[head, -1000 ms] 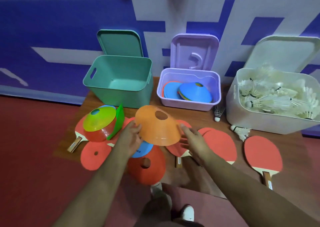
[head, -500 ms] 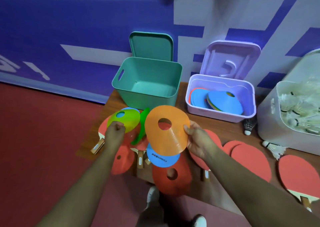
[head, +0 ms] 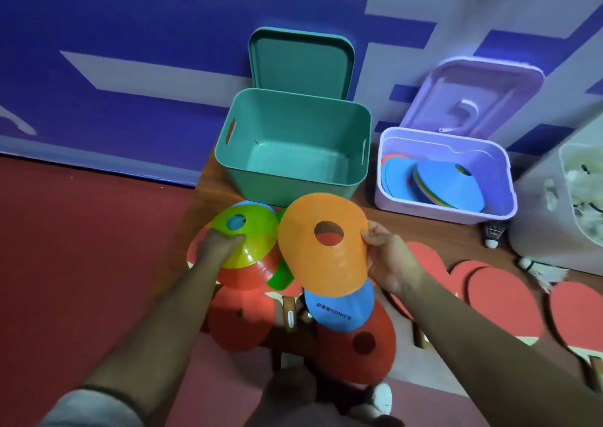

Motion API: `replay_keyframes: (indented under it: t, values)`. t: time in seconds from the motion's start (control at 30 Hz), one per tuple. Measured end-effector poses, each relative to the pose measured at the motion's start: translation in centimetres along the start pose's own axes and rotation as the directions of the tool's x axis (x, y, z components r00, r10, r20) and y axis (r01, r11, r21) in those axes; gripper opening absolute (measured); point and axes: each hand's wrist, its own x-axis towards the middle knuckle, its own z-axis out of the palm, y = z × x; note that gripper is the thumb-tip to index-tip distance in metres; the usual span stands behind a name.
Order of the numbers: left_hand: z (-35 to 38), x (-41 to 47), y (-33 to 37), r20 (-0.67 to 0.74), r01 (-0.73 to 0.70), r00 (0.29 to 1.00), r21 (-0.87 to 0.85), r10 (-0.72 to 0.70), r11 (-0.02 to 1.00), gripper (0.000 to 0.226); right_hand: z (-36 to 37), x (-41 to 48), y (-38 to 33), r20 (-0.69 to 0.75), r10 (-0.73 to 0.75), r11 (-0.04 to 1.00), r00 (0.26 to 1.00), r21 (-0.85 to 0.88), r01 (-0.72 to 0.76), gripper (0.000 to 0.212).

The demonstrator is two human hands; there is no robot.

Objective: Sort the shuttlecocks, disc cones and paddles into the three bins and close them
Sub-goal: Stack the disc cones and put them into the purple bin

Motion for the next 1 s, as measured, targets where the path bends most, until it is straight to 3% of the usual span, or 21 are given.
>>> replay_keyframes:
  t: [0.13, 0.23, 0.33, 0.4, 0.5, 0.57, 0.63, 0.77, 0.9, 1.0]
  values:
    - [-0.2, 0.8, -1.8, 0.041, -0.006, 0.999, -0.057, 0.008, 0.998, 0.097, 1.3, 0.6, 1.0, 0.010, 0.020, 1.000, 1.000, -0.015, -0.020, 0.045]
    - [-1.2, -1.2, -1.2, -0.074, -0.055, 0.996, -0.158, 0.044, 0.986, 0.066, 2.5, 0.7, 1.5, 0.026, 0.019, 1.000, 0.999, -0.012, -0.018, 0.039]
    - [-1.8, -2.2, -1.1, -0.190, -0.095, 0.981, -0.285, 0.041, 0.954, 0.051, 3.6, 0.8, 1.9, 0.060, 0.008, 1.000, 0.998, -0.014, -0.007, 0.035]
    - [-2.6, -2.8, -1.1, -0.110, -0.117, 0.992, -0.548, 0.067, 0.828, 0.034, 4.4, 0.9, 2.2, 0.043, 0.016, 0.999, 0.999, -0.032, -0.014, 0.037]
    - [-4.2, -4.9, -0.7, 0.084, -0.044, 0.964, -0.886, 0.254, 0.461, 0.028, 5.8, 1.2, 2.4, 0.024, 0.021, 1.000, 0.999, -0.017, -0.021, 0.038]
    - [-5.4, -6.0, -0.8, 0.129, -0.016, 0.926, -0.925, 0.354, 0.379, 0.027, 6.8, 1.5, 2.5, 0.030, -0.001, 1.000, 1.000, 0.019, 0.000, 0.034]
    - [-6.5, -7.1, -1.1, 0.124, -0.032, 0.909, -0.931, 0.397, 0.364, 0.026, 8.2, 1.8, 2.6, 0.052, -0.023, 0.998, 0.998, 0.064, 0.020, 0.031]
    - [-8.2, -8.9, -1.8, 0.134, -0.054, 0.892, -0.917, 0.432, 0.396, 0.064, 11.2, 2.4, 3.4, 0.019, -0.015, 0.999, 1.000, 0.040, 0.014, 0.032]
    - [-8.9, -10.4, -1.2, 0.144, -0.025, 0.888, -0.933, 0.436, 0.360, 0.037, 12.6, 2.7, 5.3, -0.127, -0.036, 0.990, 0.991, -0.141, 0.018, 0.032]
    - [-9.0, -11.0, -0.5, 0.129, -0.011, 0.891, -0.952, 0.435, 0.306, 0.021, 13.1, 2.3, 5.9, -0.178, -0.042, 0.979, 0.983, -0.203, 0.005, 0.013]
